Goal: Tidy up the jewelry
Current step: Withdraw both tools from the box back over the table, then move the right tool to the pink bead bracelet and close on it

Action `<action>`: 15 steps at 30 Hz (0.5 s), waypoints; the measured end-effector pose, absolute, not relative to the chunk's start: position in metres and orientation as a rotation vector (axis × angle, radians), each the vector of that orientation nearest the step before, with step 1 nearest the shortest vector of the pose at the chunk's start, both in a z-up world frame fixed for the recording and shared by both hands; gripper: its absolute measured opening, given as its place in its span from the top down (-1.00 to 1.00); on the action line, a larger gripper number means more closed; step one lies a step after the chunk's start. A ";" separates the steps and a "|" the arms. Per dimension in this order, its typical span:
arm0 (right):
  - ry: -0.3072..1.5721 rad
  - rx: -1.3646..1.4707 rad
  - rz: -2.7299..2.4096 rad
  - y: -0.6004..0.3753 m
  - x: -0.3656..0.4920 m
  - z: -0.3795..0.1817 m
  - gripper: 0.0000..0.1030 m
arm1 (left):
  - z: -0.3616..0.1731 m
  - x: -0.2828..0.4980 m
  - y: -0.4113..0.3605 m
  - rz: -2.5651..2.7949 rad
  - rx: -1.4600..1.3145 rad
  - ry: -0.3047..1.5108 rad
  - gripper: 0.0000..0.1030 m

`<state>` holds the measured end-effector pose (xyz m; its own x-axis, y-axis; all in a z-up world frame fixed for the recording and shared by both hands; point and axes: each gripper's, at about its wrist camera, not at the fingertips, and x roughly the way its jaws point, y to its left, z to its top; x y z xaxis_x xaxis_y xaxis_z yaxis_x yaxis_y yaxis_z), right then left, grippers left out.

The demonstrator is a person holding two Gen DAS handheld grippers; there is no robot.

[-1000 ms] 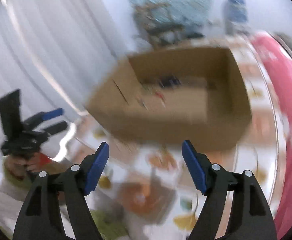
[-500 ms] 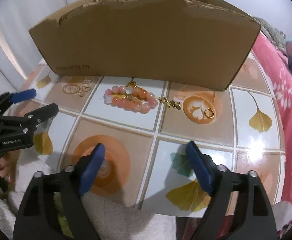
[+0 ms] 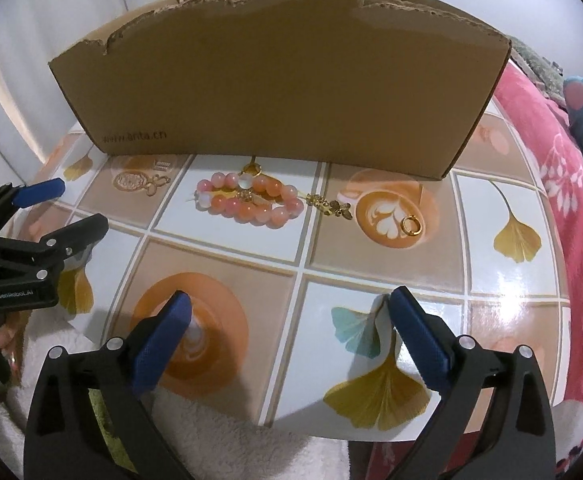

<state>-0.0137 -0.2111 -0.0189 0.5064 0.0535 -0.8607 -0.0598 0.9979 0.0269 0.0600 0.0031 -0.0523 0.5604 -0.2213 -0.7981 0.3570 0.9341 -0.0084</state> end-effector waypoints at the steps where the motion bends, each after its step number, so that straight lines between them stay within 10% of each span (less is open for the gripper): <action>1: 1.036 -0.007 0.070 -0.212 -0.013 -0.019 -0.87 | -0.053 0.060 0.003 -0.340 0.159 0.912 -0.86; 15: 0.975 0.201 0.156 -0.248 -0.031 0.005 -0.87 | -0.052 0.054 0.000 -0.358 0.163 0.884 -0.86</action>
